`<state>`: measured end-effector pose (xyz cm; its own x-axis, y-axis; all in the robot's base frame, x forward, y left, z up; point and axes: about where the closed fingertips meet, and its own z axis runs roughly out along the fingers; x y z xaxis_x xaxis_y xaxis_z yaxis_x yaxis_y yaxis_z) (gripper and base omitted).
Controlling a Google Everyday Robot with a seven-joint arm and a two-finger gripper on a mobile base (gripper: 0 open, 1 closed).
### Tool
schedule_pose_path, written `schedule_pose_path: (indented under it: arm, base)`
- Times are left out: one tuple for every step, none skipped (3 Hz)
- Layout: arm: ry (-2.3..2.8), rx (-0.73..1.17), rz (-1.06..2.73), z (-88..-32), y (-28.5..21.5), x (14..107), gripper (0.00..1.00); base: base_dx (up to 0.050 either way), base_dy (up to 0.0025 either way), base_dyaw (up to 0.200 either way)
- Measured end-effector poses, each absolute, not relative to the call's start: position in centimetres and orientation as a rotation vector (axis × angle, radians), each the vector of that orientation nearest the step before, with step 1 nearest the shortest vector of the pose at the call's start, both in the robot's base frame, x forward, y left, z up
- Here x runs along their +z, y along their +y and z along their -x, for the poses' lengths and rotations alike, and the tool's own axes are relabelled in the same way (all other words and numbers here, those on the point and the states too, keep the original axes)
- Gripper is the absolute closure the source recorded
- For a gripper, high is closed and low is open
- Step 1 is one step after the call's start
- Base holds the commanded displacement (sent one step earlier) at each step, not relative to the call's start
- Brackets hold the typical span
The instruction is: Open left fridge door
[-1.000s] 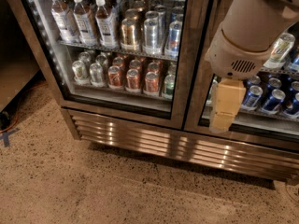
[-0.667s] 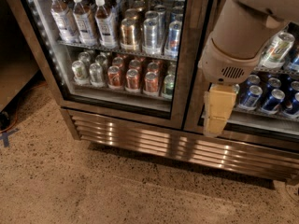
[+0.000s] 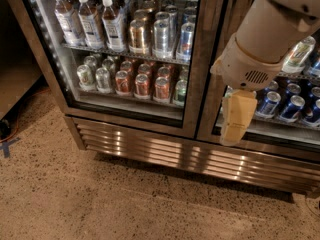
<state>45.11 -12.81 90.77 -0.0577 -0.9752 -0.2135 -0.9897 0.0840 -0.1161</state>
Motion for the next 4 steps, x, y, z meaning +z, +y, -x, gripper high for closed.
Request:
schedule_pose_path:
  arm:
    - [1.989, 0.32, 1.938, -45.43, -14.43, 90.32, 0.0]
    - [1.886, 0.49, 1.899, -45.13, -14.85, 90.28, 0.0]
    - [1.829, 0.583, 1.866, -45.14, -15.03, 90.13, 0.0]
    - [1.829, 0.583, 1.866, -45.14, -15.03, 90.13, 0.0]
  base:
    - [0.0, 0.0, 0.0]
    - [0.0, 0.0, 0.0]
    - [0.0, 0.0, 0.0]
    - [0.049, 0.00003, -0.001]
